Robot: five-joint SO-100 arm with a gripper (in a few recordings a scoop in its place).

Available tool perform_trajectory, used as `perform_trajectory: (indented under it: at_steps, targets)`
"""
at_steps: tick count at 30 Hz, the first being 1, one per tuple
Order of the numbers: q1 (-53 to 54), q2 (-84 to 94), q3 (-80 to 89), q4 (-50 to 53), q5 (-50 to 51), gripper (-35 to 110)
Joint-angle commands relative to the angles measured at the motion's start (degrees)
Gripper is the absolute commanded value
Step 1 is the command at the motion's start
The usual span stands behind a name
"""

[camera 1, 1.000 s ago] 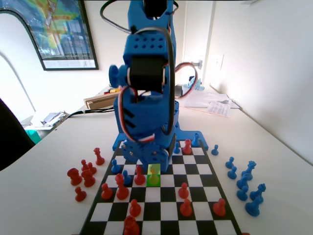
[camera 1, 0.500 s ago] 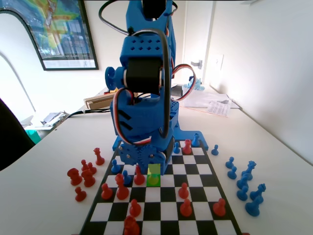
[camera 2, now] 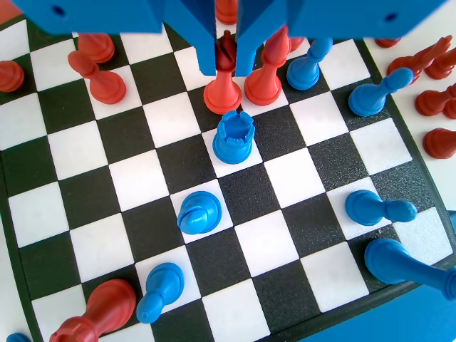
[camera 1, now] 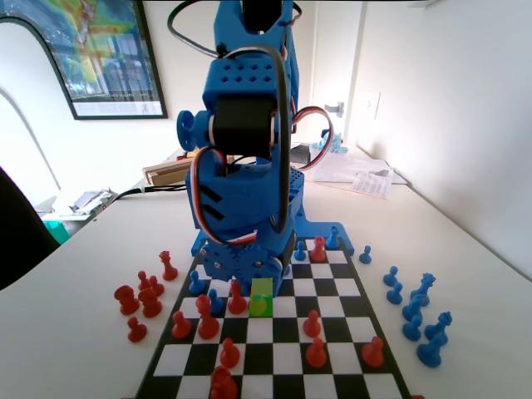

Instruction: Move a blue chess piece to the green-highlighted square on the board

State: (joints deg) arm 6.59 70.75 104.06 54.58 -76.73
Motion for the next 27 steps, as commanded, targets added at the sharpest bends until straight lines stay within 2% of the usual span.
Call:
perform_trajectory:
  at_steps: [1,15,27]
  targets:
    - [0.79,1.58,-3.16,0.0,-0.09,1]
    - [2.55,10.46,-16.79,9.76,4.57,1]
    - [17.14,9.76,-29.62,18.19,4.66,1]
